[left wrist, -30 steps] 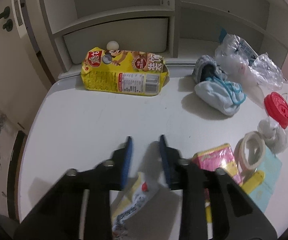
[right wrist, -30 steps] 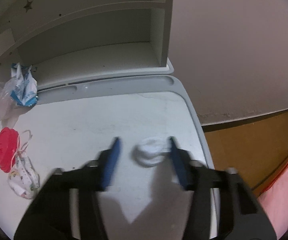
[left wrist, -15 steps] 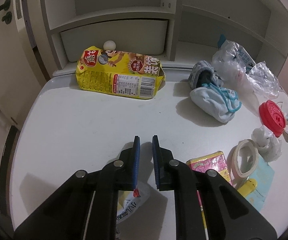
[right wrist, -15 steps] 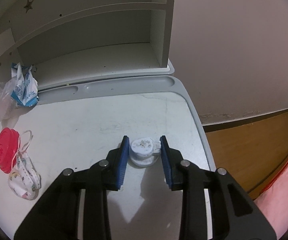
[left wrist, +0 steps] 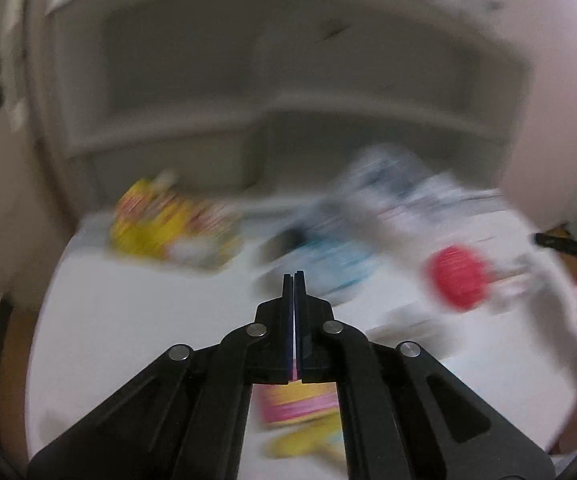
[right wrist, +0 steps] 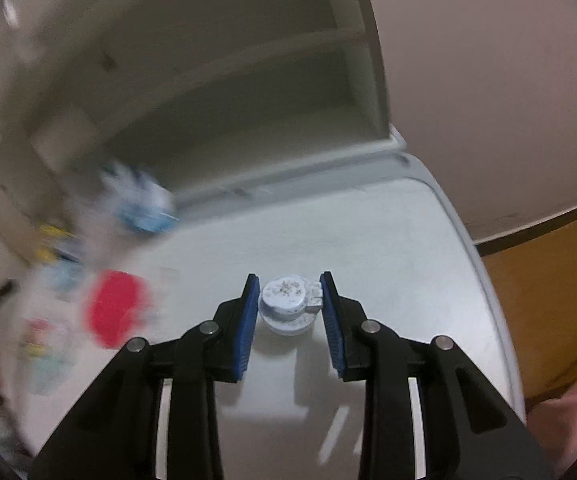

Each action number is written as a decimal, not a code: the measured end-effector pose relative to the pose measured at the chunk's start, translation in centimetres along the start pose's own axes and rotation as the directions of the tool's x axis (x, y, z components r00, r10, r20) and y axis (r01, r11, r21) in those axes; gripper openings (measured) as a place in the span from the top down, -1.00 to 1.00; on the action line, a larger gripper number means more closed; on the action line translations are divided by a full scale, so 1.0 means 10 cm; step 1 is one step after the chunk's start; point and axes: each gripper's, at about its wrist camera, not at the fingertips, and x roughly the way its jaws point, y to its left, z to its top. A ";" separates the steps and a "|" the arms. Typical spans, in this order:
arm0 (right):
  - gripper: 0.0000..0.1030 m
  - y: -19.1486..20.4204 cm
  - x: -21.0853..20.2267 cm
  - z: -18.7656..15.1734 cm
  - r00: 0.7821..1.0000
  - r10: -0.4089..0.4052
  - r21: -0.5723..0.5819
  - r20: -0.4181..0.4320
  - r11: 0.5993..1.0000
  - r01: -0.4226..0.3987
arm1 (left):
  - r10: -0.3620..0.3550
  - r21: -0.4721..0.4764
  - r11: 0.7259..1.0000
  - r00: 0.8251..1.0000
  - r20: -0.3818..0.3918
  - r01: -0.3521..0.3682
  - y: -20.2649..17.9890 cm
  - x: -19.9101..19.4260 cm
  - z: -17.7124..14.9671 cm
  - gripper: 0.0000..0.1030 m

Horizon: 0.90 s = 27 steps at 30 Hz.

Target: Collect trash

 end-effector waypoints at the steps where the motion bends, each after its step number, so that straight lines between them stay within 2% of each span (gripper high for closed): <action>1: 0.40 0.05 -0.15 -0.01 1.000 0.012 -0.009 0.025 1.000 -0.011 | -0.050 0.039 0.998 0.998 0.026 0.049 -0.24 -0.10 0.09 1.00; 2: 0.40 0.10 -0.34 -0.04 0.998 0.015 -0.023 0.054 1.000 -0.014 | -0.105 0.072 0.992 0.993 0.044 0.102 -0.46 -0.18 0.15 1.00; 4: 0.40 0.14 -0.82 -0.12 0.993 0.011 -0.046 0.117 0.999 -0.005 | -0.258 0.152 0.958 0.964 0.070 0.245 -1.04 -0.37 0.27 1.00; 6: 0.40 0.08 -1.28 -0.25 0.986 -0.008 -0.041 0.164 0.999 0.015 | -0.426 0.241 0.883 0.903 0.051 0.402 -1.72 -0.55 0.28 1.00; 7: 0.40 0.00 -1.55 -0.37 0.981 -0.033 -0.024 0.191 0.999 0.039 | -0.479 0.266 0.850 0.877 0.034 0.454 -1.94 -0.60 0.26 1.00; 8: 0.40 -0.07 -1.76 -0.47 0.976 -0.063 -0.005 0.210 0.998 0.065 | -0.565 0.308 0.784 0.825 -0.004 0.539 -2.33 -0.69 0.18 1.00; 9: 0.40 -0.20 -2.04 -0.64 0.967 -0.116 0.031 0.229 0.993 0.112 | -0.607 0.330 0.744 0.794 -0.030 0.581 -2.57 -0.74 0.12 1.00; 10: 0.40 -0.28 -2.21 -0.76 0.960 -0.150 0.056 0.234 0.988 0.141 | -0.657 0.352 0.688 0.751 -0.069 0.634 -2.86 -0.80 0.02 1.00; 11: 0.40 -0.40 -2.34 -0.89 0.953 -0.192 0.087 0.233 0.981 0.176 | -0.710 0.368 0.615 0.693 -0.127 0.697 -3.19 -0.85 -0.11 1.00; 13: 0.40 -0.70 -2.61 -1.23 0.936 -0.283 0.178 0.212 0.952 0.247 | -0.746 0.383 0.543 0.639 -0.188 0.747 -3.56 -0.90 -0.29 1.00; 15: 0.40 -0.95 -2.74 -1.53 0.933 -0.307 0.261 0.187 0.931 0.254 | -0.759 0.390 0.495 0.605 -0.240 0.777 -3.87 -0.91 -0.46 1.00; 16: 0.40 -1.06 -2.79 -1.69 0.934 -0.312 0.297 0.177 0.921 0.251 | -0.759 0.385 0.485 0.597 -0.260 0.785 -3.93 -0.90 -0.51 1.00; 17: 0.40 -1.14 -2.82 -1.82 0.935 -0.313 0.324 0.170 0.913 0.246 | -0.755 0.384 0.484 0.597 -0.271 0.786 -3.98 -0.87 -0.54 1.00; 20: 0.40 -1.26 -2.79 -2.07 0.943 -0.288 0.369 0.165 0.905 0.212 | -0.732 0.360 0.532 0.630 -0.260 0.767 -3.93 -0.76 -0.52 1.00; 21: 0.40 -1.30 -2.75 -2.10 0.946 -0.279 0.378 0.164 0.904 0.200 | -0.716 0.341 0.567 0.653 -0.247 0.750 -3.83 -0.70 -0.47 1.00; 22: 0.40 -1.32 -2.71 -2.12 0.950 -0.266 0.383 0.161 0.904 0.188 | -0.702 0.334 0.591 0.672 -0.235 0.735 -3.77 -0.65 -0.43 1.00; 23: 0.40 -1.32 -2.67 -2.13 0.954 -0.255 0.379 0.158 0.908 0.180 | -0.672 0.326 0.640 0.713 -0.202 0.696 -3.59 -0.61 -0.35 1.00; 24: 0.40 -1.31 -2.64 -2.14 0.957 -0.247 0.370 0.154 0.912 0.176 | -0.647 0.322 0.674 0.742 -0.176 0.664 -3.47 -0.62 -0.32 1.00; 26: 0.40 -1.31 -2.62 -2.16 0.960 -0.237 0.353 0.148 0.919 0.173 | -0.547 0.303 0.779 0.831 -0.101 0.549 -3.06 -0.58 -0.20 0.99; 27: 0.40 -1.30 -2.59 -2.18 0.963 -0.230 0.345 0.143 0.923 0.169 | -0.458 0.285 0.843 0.886 -0.067 0.457 -2.76 -0.57 -0.15 0.97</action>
